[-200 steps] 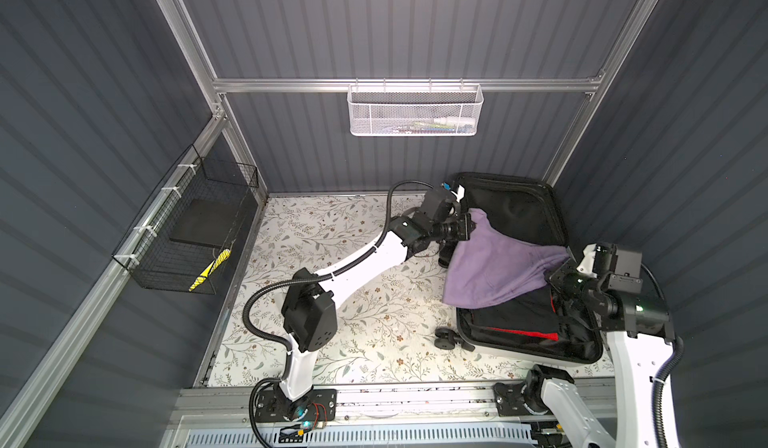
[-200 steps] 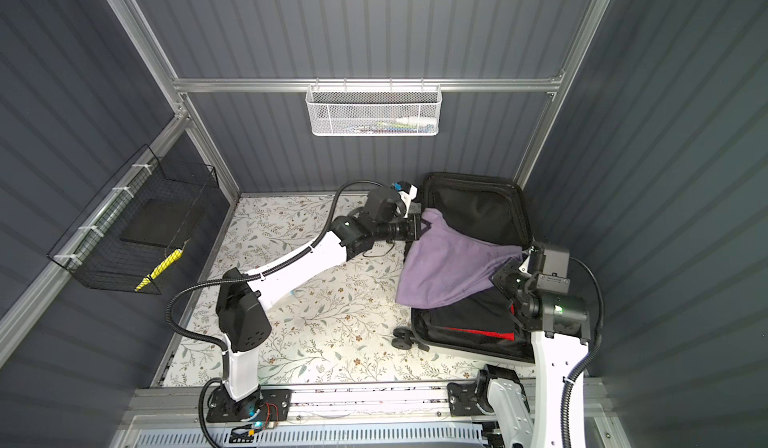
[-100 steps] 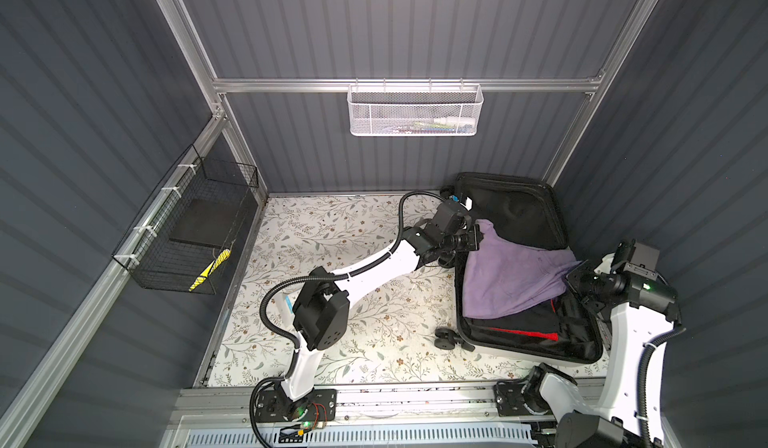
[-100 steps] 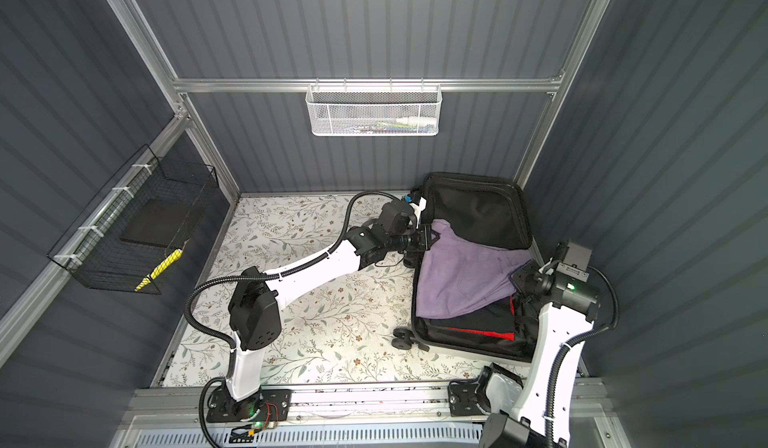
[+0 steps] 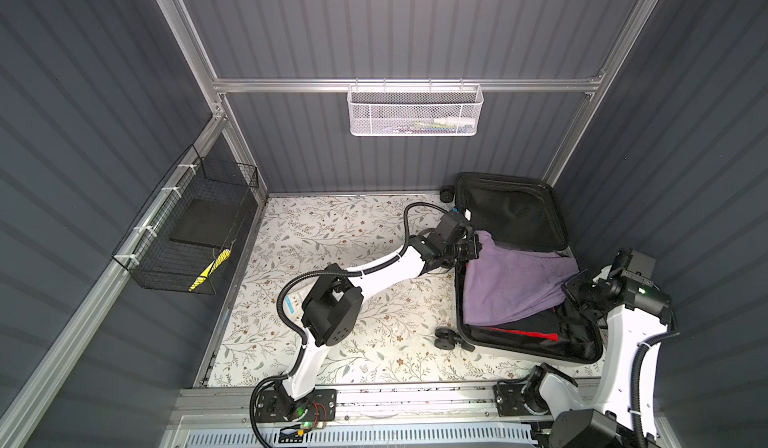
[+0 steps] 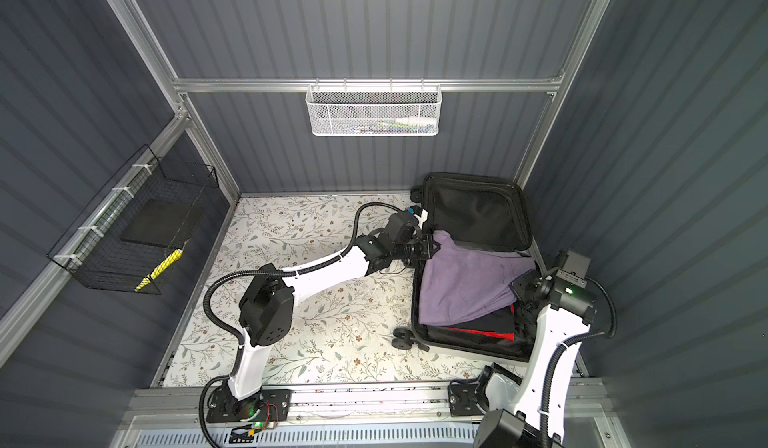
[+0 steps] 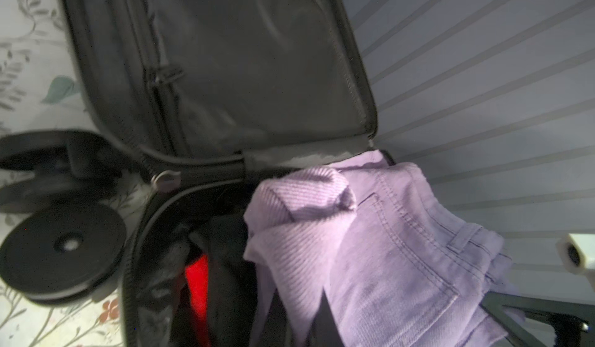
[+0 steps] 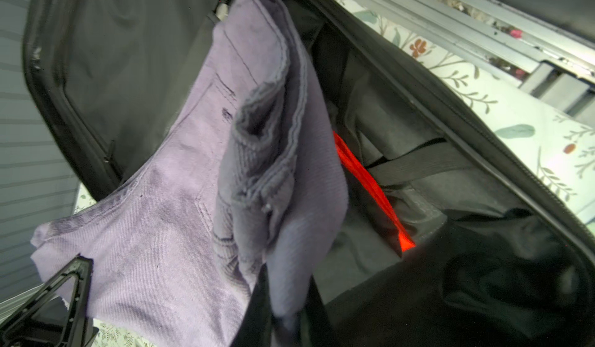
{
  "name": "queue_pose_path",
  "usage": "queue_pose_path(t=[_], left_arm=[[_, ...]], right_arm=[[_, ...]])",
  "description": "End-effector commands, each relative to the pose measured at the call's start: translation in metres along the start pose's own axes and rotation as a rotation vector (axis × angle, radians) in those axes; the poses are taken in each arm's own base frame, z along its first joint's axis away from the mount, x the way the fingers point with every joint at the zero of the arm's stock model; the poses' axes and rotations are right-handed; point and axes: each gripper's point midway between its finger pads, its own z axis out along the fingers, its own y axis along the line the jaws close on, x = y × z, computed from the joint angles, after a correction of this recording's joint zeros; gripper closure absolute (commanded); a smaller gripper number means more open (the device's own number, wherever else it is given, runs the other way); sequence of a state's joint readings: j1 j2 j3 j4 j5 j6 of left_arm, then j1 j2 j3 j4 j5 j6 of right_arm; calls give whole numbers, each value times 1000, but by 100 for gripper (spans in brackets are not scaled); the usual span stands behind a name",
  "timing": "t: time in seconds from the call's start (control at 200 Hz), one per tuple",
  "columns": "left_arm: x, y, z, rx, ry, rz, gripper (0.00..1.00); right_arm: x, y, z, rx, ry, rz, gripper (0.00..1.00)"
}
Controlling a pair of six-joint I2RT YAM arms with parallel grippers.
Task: Pack the luggage
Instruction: 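Carry the purple jeans with both grippers over the open suitcase, then lower the purple jeans onto the black T-shirt in the suitcase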
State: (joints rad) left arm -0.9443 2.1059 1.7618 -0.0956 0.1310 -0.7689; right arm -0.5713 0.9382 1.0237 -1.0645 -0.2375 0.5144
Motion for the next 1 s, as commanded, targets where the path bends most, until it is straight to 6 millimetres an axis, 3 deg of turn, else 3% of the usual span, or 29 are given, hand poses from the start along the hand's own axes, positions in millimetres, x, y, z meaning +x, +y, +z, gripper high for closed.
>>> queue_pose_path(t=[0.0,0.405,0.74,0.85,0.92,0.996], left_arm=[[6,-7,3,35,-5,-9,100],[35,9,17,-3,45,-31,100],[35,10,17,-19,64,-19,100],[31,4,12,-18,67,11,65],[26,-2,5,-16,60,36,37],[17,-9,-5,-23,48,71,17]], right_arm=[[-9,-7,-2,30,-55,-8,100],[-16,-27,9,91,-38,58,100],[-13,-31,14,89,-19,100,100],[-16,-27,8,74,-30,101,65],[-20,-21,1,58,-44,107,53],[-27,-14,-9,38,-66,109,40]])
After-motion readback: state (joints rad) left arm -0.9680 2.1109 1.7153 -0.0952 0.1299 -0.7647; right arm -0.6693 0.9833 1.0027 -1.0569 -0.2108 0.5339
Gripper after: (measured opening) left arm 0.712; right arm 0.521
